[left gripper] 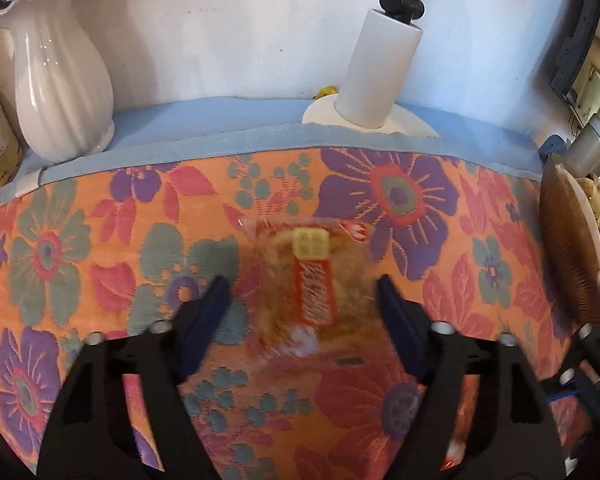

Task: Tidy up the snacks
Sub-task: 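Grasp the small pastry pack with left gripper while right grasps the red-white bread bag, then drop both packs into the amber bowl and open both grippers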

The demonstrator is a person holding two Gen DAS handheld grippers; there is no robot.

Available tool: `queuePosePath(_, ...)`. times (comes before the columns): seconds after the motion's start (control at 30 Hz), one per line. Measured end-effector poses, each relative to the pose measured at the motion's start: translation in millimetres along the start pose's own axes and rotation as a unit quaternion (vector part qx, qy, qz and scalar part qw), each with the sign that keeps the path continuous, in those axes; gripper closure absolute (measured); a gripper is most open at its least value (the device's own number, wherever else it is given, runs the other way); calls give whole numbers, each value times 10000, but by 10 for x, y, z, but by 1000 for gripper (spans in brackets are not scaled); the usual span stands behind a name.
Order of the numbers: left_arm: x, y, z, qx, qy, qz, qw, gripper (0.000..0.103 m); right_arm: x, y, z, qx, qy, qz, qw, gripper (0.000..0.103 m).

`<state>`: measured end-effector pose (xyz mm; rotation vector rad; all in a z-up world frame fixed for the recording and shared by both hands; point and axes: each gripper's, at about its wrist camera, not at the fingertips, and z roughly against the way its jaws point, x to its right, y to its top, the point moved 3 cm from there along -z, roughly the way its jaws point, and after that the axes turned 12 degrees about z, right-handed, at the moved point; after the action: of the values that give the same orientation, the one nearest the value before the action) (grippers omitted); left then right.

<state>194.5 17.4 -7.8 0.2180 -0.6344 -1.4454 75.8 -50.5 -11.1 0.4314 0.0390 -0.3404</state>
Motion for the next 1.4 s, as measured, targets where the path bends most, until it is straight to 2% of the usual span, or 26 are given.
queuePosePath(0.03, -19, -1, 7, 19, 60, 13, 10000, 41, -53, -21, -36, -106, 109, 68, 9999, 5)
queuePosePath(0.1, -59, 9, 13, 13, -8, 74, 10000, 42, -190, -39, -100, -275, -125, 322, 9990, 5)
queuePosePath(0.2, -48, 0, 11, 72, 38, 16, 10000, 42, -180, 3, -183, -247, -244, 35, 9994, 5)
queuePosePath(0.37, -37, -24, 30, 186, 79, -79, 9998, 43, -101, -73, -144, 80, -597, -724, 9956, 29)
queuePosePath(0.43, -24, -25, 33, 222, 101, -90, 9997, 45, -254, -242, -2, 268, -734, -770, 9940, 30)
queuePosePath(0.47, -22, -34, 54, 247, 107, -120, 9996, 50, -307, -321, 55, 308, -792, -803, 9931, 30)
queuePosePath(0.57, 22, -48, 77, 309, 188, -226, 9991, 51, -467, -713, 258, 429, -957, -1148, 9878, 32)
queuePosePath(0.67, 113, -97, 142, 231, 109, -317, 9992, 54, -500, -1238, 617, 738, -975, -1960, 9730, 38)
queuePosePath(0.77, 398, -228, 357, -52, -436, -696, 9966, 54, -464, -1586, 1112, 1181, -1125, -2494, 9546, 38)
queuePosePath(0.83, 716, -341, 648, 32, -798, -1118, 9905, 54, -452, -1730, 1477, 1514, -1263, -2731, 9415, 38)
queuePosePath(0.87, 813, -368, 747, 28, -917, -1209, 9884, 54, -427, -1797, 1618, 1643, -1290, -2815, 9366, 38)
queuePosePath(0.97, 1199, -355, 1091, 139, -1304, -1430, 9810, 54, -406, -1983, 2148, 2259, -1422, -3129, 9115, 38)
queuePosePath(1.03, 1479, -269, 1250, 165, -1626, -1473, 9755, 54, -253, -2077, 2477, 2512, -1660, -3296, 8948, 38)
queuePosePath(1.1, 1783, -171, 1339, 224, -1794, -1609, 9703, 54, -81, -2154, 2712, 2519, -2104, -3367, 8825, 38)
queuePosePath(1.17, 2088, -96, 1347, 361, -1783, -1802, 9666, 54, 132, -2197, 2856, 2531, -2325, -3505, 8712, 38)
queuePosePath(1.23, 2443, 21, 1247, 260, -1956, -1908, 9616, 54, 473, -2252, 2996, 2448, -2529, -3621, 8631, 38)
queuePosePath(1.37, 2913, 188, 988, 271, -2031, -2066, 9567, 54, 1048, -2480, 3068, 2111, -2694, -3741, 8619, 37)
queuePosePath(1.4, 3022, 234, 899, 310, -2015, -2133, 9555, 54, 1237, -2513, 3032, 2033, -2623, -3752, 8655, 37)
